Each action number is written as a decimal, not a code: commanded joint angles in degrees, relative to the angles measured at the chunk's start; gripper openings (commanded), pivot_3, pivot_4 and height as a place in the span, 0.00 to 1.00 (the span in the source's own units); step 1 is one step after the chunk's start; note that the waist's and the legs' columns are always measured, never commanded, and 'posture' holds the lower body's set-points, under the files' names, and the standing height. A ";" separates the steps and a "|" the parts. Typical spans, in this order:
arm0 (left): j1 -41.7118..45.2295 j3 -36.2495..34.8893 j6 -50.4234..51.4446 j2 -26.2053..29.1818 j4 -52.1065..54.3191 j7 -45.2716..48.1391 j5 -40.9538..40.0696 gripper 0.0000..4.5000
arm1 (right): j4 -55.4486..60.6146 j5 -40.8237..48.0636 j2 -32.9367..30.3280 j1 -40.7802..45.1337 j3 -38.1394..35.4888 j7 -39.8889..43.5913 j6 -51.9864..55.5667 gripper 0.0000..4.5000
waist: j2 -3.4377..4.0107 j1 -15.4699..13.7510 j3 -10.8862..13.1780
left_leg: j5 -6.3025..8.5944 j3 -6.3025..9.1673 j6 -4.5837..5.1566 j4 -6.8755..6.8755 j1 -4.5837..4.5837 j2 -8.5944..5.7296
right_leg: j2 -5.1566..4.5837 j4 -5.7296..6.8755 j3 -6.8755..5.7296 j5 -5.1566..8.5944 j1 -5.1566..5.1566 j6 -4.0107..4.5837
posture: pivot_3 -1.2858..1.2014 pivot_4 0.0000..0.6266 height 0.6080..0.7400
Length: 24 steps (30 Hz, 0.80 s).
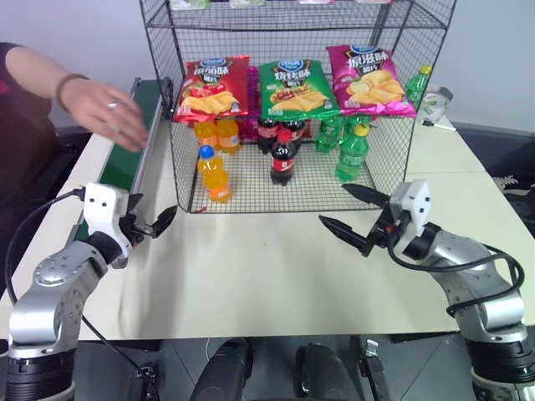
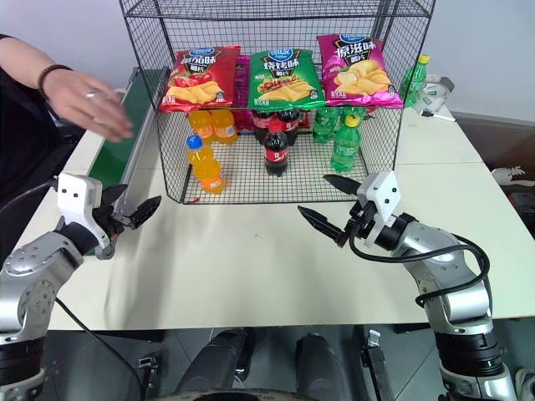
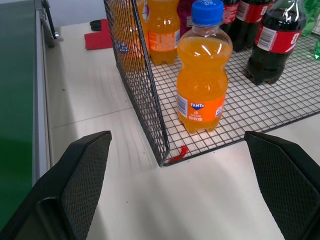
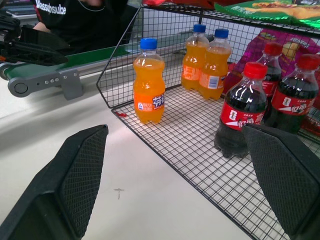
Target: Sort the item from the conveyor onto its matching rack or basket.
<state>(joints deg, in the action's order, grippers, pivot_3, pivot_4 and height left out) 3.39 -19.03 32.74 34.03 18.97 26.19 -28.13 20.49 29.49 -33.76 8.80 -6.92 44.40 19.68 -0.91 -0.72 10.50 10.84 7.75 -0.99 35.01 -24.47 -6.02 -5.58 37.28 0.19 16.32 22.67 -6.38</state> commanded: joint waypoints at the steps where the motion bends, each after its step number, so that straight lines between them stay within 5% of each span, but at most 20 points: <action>1: -0.32 -1.11 -1.28 -0.10 1.90 0.04 0.08 0.99 | 1.86 0.22 -0.25 0.32 -0.72 -0.12 -0.49 1.00 | 0.00 0.00 0.00 | 0.00 0.00 0.00 0.00 0.00 0.00 | 0.00 0.00 0.00 0.00 0.00 0.00 | 0.52 0.24 1.00; 24: 0.88 -2.48 -4.96 -2.74 0.39 -1.72 1.47 0.99 | -0.46 -1.27 2.00 0.49 0.97 0.61 -4.05 1.00 | 0.01 0.00 0.01 | 0.00 0.00 0.00 -0.02 0.00 0.00 | 0.01 -0.03 -0.01 0.00 0.00 0.00 | 0.52 0.24 1.00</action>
<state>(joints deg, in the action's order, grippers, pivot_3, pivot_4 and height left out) 4.22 -19.25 29.18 31.39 18.10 24.99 -26.40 19.78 28.17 -32.23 8.36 -5.84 44.84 16.95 -0.90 -0.72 10.51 10.84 7.75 -0.99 34.99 -24.47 -6.01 -5.57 37.26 0.18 16.32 22.67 -6.38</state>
